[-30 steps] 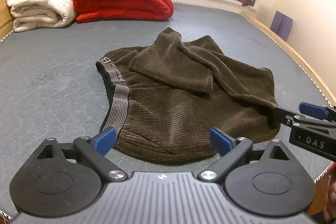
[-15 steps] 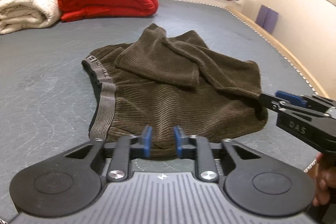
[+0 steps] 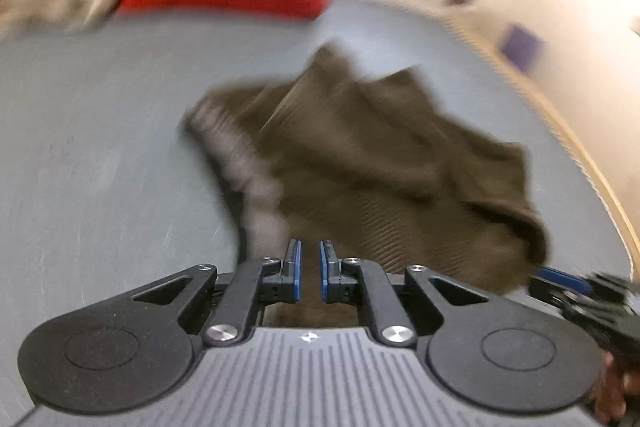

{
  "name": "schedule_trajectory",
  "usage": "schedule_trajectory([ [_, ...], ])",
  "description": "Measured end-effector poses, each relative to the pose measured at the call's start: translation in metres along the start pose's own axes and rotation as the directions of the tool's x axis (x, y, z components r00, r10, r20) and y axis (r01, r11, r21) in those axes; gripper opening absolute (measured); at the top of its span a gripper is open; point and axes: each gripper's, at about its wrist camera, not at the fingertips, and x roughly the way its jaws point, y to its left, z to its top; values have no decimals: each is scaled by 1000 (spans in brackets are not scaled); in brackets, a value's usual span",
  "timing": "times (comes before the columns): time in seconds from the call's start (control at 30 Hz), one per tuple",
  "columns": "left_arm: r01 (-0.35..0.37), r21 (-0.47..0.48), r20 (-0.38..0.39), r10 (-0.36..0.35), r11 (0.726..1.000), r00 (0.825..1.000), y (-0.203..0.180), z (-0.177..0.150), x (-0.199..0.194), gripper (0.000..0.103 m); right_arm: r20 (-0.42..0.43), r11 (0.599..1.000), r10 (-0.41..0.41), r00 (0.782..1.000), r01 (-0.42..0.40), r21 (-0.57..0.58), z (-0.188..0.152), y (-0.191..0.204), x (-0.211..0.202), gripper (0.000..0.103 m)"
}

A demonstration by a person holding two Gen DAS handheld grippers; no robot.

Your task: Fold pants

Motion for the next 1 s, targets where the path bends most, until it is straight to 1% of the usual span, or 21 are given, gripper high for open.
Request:
schedule_trajectory([
  [0.03, -15, -36, -29, 14, 999, 999, 11, -4, 12, 10, -16, 1000, 7, 1000, -7, -15, -1, 4, 6, 36],
  [0.1, -40, -34, -57, 38, 999, 998, 19, -7, 27, 12, -56, 998, 47, 997, -49, -32, 1, 13, 18, 41],
  [0.17, -33, -54, -61, 30, 998, 998, 27, -3, 37, 17, -84, 995, 75, 994, -80, -65, 2, 25, 30, 45],
  [0.2, -30, -75, -57, 25, 997, 998, 29, 2, 41, 25, -101, 992, 87, 991, -96, -87, 2, 31, 35, 47],
  [0.23, -25, -104, -45, 20, 994, 999, 33, 6, 46, 40, -121, 986, 94, 988, -109, -124, 1, 41, 42, 48],
  [0.27, -20, -129, -35, 15, 991, 999, 37, 10, 51, 48, -130, 982, 93, 987, -112, -154, 0, 47, 45, 48],
  [0.3, -14, -149, -35, 9, 989, 999, 40, 13, 55, 59, -137, 972, 85, 987, -112, -204, -1, 57, 50, 48],
  [0.33, -21, -158, -44, 14, 987, 999, 40, 15, 65, 64, -139, 963, 83, 987, -116, -245, -3, 64, 54, 48],
  [0.4, -29, -168, -73, 17, 985, 997, 43, 21, 81, 65, -152, 934, 98, 984, -143, -327, -6, 80, 61, 48],
  [0.43, -32, -162, -79, 19, 986, 997, 45, 24, 89, 65, -164, 922, 104, 981, -157, -354, -9, 84, 63, 50],
  [0.5, -41, -157, -100, 25, 987, 995, 47, 23, 100, 65, -211, 899, 110, 971, -188, -396, -15, 92, 71, 60],
  [0.53, -33, -167, -112, 14, 985, 994, 49, 23, 106, 65, -233, 886, 106, 967, -198, -419, -20, 97, 75, 68],
  [0.57, -28, -173, -122, 7, 985, 993, 49, 22, 111, 65, -241, 873, 98, 965, -200, -444, -23, 100, 78, 70],
  [0.67, -26, -175, -142, 1, 984, 990, 46, 21, 123, 65, -226, 817, 56, 973, -175, -549, -34, 112, 82, 70],
  [0.73, -25, -164, -134, 3, 986, 991, 43, 22, 126, 66, -221, 796, 15, 975, -145, -588, -38, 118, 87, 70],
  [0.8, -30, -153, -133, 10, 988, 991, 40, 22, 127, 65, -232, 784, -6, 973, -140, -605, -42, 119, 90, 70],
  [0.83, -34, -147, -134, 14, 989, 991, 39, 22, 127, 56, -234, 774, -10, 972, -141, -618, -43, 120, 91, 69],
  [0.9, -54, -105, -140, 39, 993, 989, 38, 22, 124, 42, -211, 758, -10, 978, -130, -639, -46, 125, 92, 57],
  [0.93, -48, -88, -135, 36, 995, 990, 37, 22, 121, 36, -205, 755, -12, 979, -126, -644, -45, 125, 92, 41],
  [0.97, -41, -76, -130, 31, 996, 991, 36, 22, 117, 33, -204, 758, -13, 979, -123, -640, -44, 125, 92, 34],
  [1.0, -37, -59, -117, 30, 998, 993, 34, 23, 111, 29, -201, 768, -8, 980, -123, -629, -42, 124, 89, 31],
])
